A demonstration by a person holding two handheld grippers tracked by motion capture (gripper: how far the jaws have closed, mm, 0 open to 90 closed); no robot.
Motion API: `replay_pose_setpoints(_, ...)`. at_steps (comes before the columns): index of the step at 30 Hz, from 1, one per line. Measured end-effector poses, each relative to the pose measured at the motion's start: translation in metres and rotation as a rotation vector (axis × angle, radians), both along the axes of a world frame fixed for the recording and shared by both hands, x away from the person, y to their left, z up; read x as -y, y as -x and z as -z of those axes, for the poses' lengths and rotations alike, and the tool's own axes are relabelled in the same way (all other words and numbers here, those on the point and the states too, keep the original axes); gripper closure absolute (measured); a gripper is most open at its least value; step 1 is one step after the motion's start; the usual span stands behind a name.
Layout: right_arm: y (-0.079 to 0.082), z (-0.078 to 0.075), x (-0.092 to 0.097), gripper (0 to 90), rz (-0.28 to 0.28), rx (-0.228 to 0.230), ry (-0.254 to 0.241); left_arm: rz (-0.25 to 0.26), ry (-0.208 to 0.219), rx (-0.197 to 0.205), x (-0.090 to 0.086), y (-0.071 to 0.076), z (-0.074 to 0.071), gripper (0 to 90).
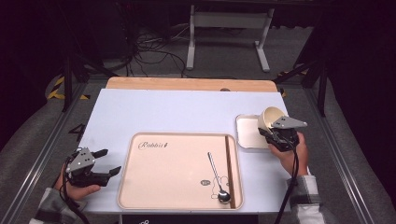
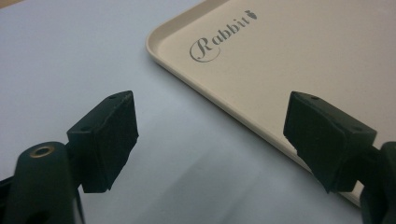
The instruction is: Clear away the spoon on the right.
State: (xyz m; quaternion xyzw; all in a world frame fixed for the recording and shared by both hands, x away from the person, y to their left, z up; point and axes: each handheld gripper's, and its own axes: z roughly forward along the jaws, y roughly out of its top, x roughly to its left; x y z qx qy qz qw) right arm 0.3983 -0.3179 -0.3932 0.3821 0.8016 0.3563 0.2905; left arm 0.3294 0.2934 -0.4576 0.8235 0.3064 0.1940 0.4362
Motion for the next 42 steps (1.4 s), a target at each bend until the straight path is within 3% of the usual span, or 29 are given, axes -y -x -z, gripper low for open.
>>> replay_pose_setpoints(20, 0.005, -0.008, -0.001, 83.4, -0.016, 0.028, -0.022, 0.000, -0.001, -0.003, -0.002, 0.000, 0.001, 18.5)
replay_pose_setpoints(24, 0.006, -0.011, -0.003, 83.4, -0.034, 0.031, -0.050, -0.001, 0.001, 0.000, -0.001, 0.000, 0.000, 18.5)
replay_pose_setpoints(42, 0.018, -0.027, -0.029, 83.4, -0.131, 0.068, -0.043, 0.001, -0.005, 0.000, -0.001, 0.000, 0.000, 18.7)
